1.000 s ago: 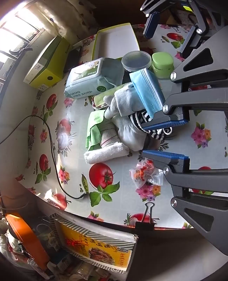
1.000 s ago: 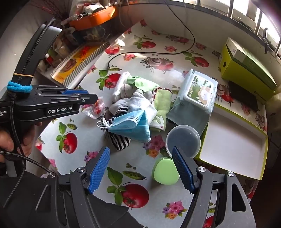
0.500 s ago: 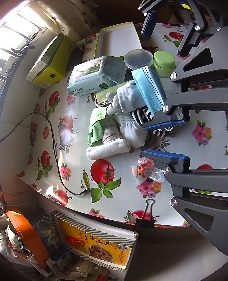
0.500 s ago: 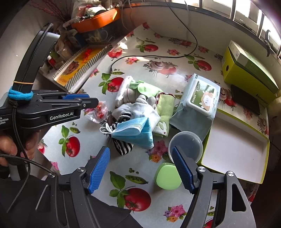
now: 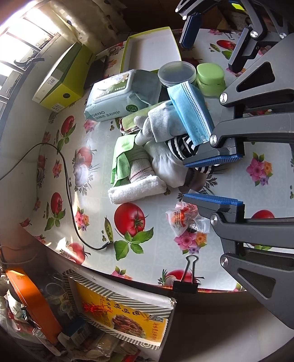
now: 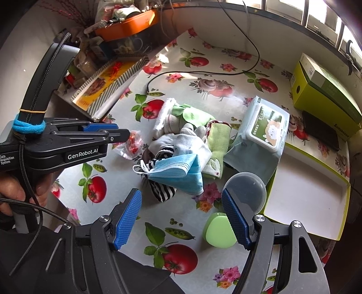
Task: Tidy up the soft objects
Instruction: 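Move the right tool toward the white glove on the pile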
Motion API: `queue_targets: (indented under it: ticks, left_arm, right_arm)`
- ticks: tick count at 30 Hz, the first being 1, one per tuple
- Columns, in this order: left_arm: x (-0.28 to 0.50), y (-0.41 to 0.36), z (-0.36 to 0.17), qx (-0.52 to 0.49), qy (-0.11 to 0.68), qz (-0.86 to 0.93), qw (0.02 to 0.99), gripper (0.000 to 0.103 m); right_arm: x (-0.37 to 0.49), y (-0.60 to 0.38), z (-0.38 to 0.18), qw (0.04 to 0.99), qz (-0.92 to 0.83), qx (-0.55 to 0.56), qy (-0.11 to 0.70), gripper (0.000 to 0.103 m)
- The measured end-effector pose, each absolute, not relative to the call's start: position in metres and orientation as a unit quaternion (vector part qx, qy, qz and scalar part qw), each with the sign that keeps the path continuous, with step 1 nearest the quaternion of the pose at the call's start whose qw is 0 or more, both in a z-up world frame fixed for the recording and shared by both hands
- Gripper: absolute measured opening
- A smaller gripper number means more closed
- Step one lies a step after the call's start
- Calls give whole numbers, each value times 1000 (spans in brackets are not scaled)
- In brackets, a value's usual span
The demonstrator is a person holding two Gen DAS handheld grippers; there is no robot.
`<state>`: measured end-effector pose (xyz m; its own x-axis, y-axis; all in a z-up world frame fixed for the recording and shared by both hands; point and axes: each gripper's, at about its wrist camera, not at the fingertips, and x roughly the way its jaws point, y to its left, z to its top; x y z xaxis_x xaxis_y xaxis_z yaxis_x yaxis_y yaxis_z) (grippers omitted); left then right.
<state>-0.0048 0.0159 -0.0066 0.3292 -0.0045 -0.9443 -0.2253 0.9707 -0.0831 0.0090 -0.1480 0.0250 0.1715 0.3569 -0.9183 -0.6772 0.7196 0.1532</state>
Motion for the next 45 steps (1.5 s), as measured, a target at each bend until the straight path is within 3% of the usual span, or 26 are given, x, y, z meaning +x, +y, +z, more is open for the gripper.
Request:
queue_targets:
  ticks: [45]
  left_arm:
    - [-5, 31, -19, -119, 587, 78, 797, 25]
  right_arm:
    - [19, -138, 16, 747, 345, -143, 550, 74]
